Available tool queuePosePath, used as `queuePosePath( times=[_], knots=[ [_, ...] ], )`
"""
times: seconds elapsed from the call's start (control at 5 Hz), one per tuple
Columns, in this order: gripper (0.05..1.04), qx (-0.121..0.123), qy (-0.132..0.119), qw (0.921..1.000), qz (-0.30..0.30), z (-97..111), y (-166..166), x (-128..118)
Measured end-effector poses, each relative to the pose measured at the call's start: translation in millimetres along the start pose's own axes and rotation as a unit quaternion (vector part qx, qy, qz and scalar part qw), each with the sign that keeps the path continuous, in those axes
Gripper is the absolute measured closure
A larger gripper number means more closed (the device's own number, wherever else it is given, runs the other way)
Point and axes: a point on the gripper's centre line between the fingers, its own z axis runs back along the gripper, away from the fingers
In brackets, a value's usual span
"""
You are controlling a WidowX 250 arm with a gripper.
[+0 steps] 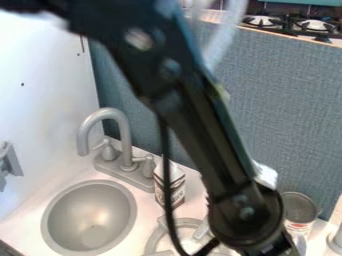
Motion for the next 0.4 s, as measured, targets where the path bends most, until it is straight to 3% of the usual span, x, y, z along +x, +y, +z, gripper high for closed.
queuePosePath(
  times=[0.4],
  knots=[
    [0.076,-0.044,-0.002,0.9983,-0.039,-3.9,-15.0,4.1]
  ],
)
